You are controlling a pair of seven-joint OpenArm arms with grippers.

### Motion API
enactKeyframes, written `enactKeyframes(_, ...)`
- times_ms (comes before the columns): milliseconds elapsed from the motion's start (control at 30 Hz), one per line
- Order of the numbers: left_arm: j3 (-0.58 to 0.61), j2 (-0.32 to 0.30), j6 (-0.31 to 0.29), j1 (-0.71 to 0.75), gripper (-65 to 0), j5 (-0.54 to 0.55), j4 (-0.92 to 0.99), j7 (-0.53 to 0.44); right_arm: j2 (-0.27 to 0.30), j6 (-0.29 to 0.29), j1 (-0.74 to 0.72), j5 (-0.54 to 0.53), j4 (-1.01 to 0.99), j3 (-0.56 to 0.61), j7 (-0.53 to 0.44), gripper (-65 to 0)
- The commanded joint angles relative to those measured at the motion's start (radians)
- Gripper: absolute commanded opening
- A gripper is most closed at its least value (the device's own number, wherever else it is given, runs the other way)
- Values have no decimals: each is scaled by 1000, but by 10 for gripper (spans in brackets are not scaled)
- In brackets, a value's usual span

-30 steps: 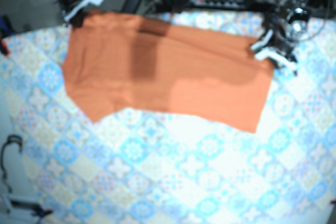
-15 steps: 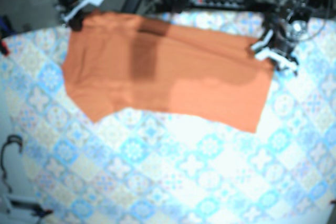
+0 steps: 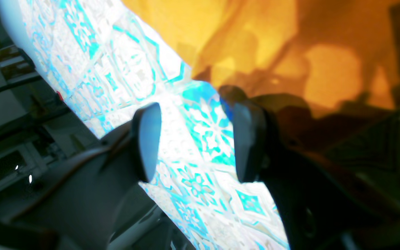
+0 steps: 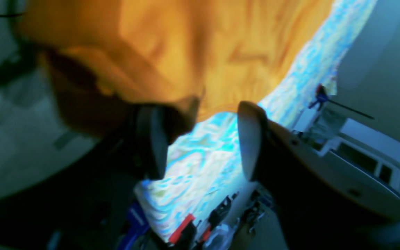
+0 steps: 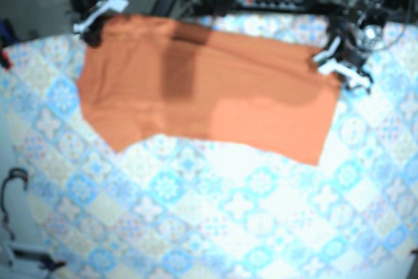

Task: Fold the T-shirt properly
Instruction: 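Release the right gripper and move it to grasp the shirt's side edge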

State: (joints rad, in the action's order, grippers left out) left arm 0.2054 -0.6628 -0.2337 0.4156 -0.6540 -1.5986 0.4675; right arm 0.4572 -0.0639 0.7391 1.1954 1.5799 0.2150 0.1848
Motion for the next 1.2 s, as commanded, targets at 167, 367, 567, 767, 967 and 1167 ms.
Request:
enactKeyframes(167, -11, -21, 15, 1, -322, -8, -12, 3, 10, -18, 7, -5, 15, -76, 6, -277)
enactKeyframes(367, -13, -21, 15, 15, -322, -8, -12, 3, 10, -17, -37, -5, 15, -88, 6, -272)
enactKeyframes(567, -13, -22, 15, 16, -322, -8, -12, 3, 12, -15, -94, -7, 15, -88, 6, -272)
enactKeyframes(767, -88, -33, 15, 81, -322, -7, -35, 3, 16, 45, -152, -162, 15, -130, 8, -272)
enactKeyframes(967, -188, -36, 15, 173, -322, 3, -95, 0, 13, 212, -203, -458, 35, -239, 9, -272)
enactKeyframes(1167, -243, -30, 15, 262, -322, 3, -153, 1, 16, 373, -301, -849, 96, -265, 167, -272)
